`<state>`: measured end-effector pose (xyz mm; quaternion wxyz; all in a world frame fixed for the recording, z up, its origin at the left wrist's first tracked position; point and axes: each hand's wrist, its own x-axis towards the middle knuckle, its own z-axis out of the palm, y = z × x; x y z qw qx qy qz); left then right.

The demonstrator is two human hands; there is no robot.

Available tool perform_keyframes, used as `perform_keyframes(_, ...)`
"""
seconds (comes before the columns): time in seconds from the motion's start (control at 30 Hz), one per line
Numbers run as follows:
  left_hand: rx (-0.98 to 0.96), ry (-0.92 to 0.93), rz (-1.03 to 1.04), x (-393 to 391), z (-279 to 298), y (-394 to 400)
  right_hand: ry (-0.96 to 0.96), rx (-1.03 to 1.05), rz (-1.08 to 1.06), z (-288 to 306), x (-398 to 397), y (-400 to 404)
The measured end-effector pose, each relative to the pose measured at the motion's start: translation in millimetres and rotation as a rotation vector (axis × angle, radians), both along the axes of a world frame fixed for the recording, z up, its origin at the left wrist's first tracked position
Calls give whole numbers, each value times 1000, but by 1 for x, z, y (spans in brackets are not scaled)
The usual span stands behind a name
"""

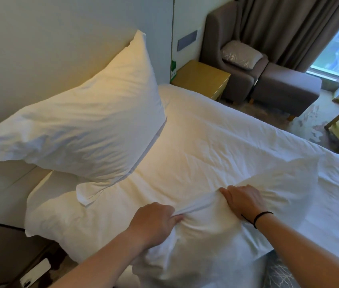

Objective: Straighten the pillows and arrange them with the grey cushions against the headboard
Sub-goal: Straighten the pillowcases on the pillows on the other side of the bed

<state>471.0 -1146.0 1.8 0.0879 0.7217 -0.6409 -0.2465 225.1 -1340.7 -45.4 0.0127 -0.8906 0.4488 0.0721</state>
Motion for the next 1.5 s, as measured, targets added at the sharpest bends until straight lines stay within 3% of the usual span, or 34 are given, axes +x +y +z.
perform_keyframes(0.13, -103, 154, 76, 39, 13, -10, -41, -25, -29, 34, 59, -35)
perform_keyframes(0.27, -276, 314, 192, 83, 28, -13, -67, -113, 86, 85, 146, -79)
perform_keyframes(0.43, -434, 213, 329, 169, 29, -34, -129, -317, 284, 127, 286, -122)
perform_keyframes(0.5, -333, 87, 404, 214, 22, -55, -138, -272, 181, 125, 336, -135)
perform_keyframes(0.57, -101, -7, 465, 259, 3, -73, -113, -41, 18, 102, 375, -129)
perform_keyframes(0.63, 85, 77, 525, 289, -22, -79, -120, 256, -92, 59, 397, -98)
perform_keyframes(0.7, 123, 208, 553, 299, -45, -74, -143, 448, -179, 12, 406, -55)
perform_keyframes(0.77, 109, 246, 563, 296, -57, -70, -176, 493, -247, -21, 405, -19)
perform_keyframes(0.9, 123, 457, 606, 269, -61, -67, -400, 579, -319, -28, 401, -2)
perform_keyframes(1.0, 196, 364, 487, 247, -58, -67, -640, 726, -390, -12, 397, -11)
perform_keyframes(1.07, 203, 249, 450, 243, -59, -69, -679, 794, -403, -5, 388, -10)
perform_keyframes(1.2, 186, 221, 363, 246, -52, -75, -643, 731, -443, -3, 373, 13)
perform_keyframes(1.37, 47, 457, 238, 246, -23, -81, -808, 594, -800, 12, 388, 47)
perform_keyframes(1.43, -4, 608, 261, 244, -12, -78, -846, 573, -789, 20, 392, 51)
perform_keyframes(1.5, -37, 635, 286, 252, -9, -68, -803, 574, -716, 25, 393, 51)
